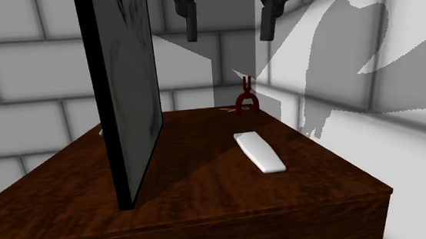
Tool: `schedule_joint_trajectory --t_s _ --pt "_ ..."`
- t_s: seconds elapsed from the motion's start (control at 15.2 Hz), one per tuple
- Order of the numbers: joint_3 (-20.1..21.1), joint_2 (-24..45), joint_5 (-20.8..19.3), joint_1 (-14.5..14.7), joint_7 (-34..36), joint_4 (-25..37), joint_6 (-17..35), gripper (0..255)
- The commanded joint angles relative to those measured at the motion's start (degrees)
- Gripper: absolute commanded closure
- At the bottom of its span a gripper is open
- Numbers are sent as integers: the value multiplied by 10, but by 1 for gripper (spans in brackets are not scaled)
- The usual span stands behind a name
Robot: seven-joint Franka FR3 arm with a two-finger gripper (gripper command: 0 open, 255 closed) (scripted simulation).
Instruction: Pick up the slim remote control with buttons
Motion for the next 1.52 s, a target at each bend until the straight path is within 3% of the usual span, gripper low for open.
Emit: schedule_joint_trajectory --t_s 0.0,0.66,1.45 --pt "0 0 0 0 0 0 0 0" --pt "-9 182 -22 -32 0 2 152 0" --pt "-24 416 -48 -62 12 84 273 0"
